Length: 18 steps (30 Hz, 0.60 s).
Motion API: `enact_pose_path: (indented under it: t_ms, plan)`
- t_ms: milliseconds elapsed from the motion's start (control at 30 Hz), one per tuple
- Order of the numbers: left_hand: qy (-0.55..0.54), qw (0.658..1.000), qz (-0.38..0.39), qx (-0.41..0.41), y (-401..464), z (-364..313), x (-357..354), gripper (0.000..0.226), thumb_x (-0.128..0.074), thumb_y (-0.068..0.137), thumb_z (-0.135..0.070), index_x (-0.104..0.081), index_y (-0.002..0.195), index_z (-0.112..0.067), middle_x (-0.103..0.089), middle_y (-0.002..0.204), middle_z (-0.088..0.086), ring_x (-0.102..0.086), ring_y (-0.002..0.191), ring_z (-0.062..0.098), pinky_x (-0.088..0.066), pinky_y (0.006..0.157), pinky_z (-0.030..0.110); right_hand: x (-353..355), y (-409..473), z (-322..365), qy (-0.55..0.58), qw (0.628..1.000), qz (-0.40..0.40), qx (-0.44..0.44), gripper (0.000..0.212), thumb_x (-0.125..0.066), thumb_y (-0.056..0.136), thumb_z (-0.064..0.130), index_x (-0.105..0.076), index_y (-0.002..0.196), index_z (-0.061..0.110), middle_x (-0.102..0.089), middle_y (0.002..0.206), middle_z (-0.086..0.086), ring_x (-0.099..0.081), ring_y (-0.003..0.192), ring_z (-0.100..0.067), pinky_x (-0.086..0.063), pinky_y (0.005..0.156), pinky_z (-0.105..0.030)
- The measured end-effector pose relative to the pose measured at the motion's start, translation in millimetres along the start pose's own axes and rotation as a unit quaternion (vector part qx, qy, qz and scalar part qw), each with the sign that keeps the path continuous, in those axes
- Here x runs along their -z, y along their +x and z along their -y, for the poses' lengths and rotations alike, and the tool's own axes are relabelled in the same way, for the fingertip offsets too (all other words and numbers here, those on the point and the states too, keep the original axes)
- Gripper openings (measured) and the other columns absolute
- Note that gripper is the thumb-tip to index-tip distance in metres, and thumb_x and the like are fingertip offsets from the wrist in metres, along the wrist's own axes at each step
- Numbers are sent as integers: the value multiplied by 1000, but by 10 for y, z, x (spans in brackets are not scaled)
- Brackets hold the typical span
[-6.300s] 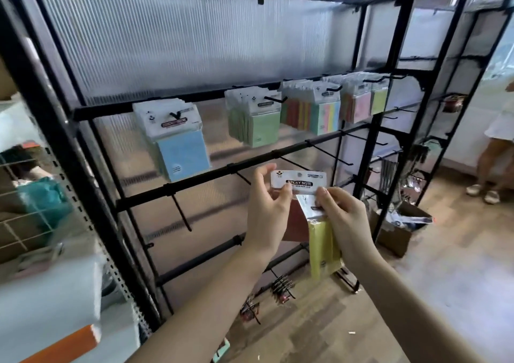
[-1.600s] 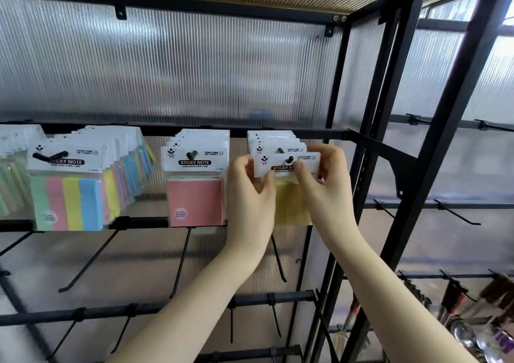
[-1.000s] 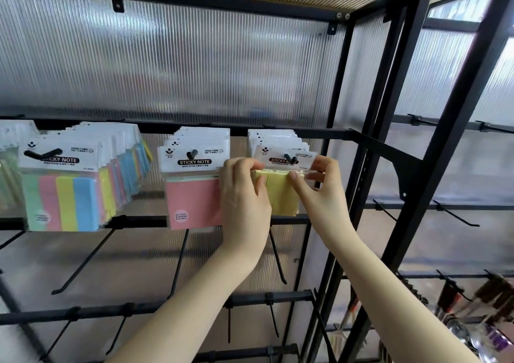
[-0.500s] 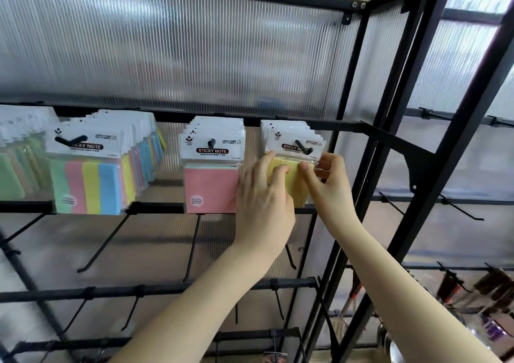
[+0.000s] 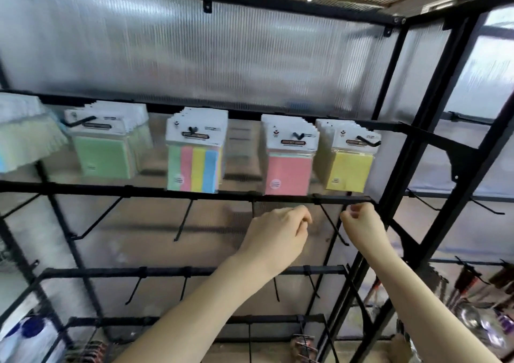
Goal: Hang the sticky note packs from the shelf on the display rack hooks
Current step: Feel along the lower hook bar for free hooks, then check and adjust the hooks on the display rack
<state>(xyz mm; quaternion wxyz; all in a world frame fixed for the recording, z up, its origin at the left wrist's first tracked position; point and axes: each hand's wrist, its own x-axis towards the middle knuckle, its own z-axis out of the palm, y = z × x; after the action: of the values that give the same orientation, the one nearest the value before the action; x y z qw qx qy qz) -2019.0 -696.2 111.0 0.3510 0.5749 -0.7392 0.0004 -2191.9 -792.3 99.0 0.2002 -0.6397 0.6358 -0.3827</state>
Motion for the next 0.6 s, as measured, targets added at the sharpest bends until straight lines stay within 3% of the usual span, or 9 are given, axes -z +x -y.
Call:
enact_pose_path:
  t_ms: [100,267,367,533,600]
  plan:
    - [5,999,17,31,-330,279,246,16,-43,97,-27,-55,108,-27,-66,103,-11,-62,89,17,-51,72,35,-223,-410,270,-73,994,72,27,5,-51,93,18,-51,97,14,-54,88,-2,-52,79,-22,-36,62,-28]
    - [3,996,22,87,-1003,850,838,19,-48,97,-22,-56,114,-21,-67,106,-3,-63,91,14,-53,75,30,-749,-1124,1014,-77,983,112,123,18,-49,95,26,-57,107,14,-61,101,-2,-58,90,-24,-50,77,-35]
    - [45,991,-3,126,-1479,1204,1259,21,-51,96,-24,-58,116,-20,-67,105,-6,-63,88,8,-43,63,10,-1110,-1526,1525,-81,968,130,200,16,-50,94,26,-57,103,16,-63,99,-4,-59,89,-30,-47,72,-35]
    - [116,964,-44,237,-2273,1715,1952,20,-52,95,-26,-59,114,-25,-68,101,-10,-62,82,5,-34,56,5,-1748,-2210,2314,-20,925,184,332,15,-50,95,25,-58,102,16,-65,97,-5,-61,86,-30,-53,74,-40]
    - [136,946,-52,289,-2585,1879,2226,18,-50,96,-28,-57,112,-29,-68,99,-12,-62,81,6,-42,59,13,-2009,-2480,2557,-10,909,214,358,15,-47,95,25,-58,98,16,-65,93,-6,-60,83,-32,-52,71,-39]
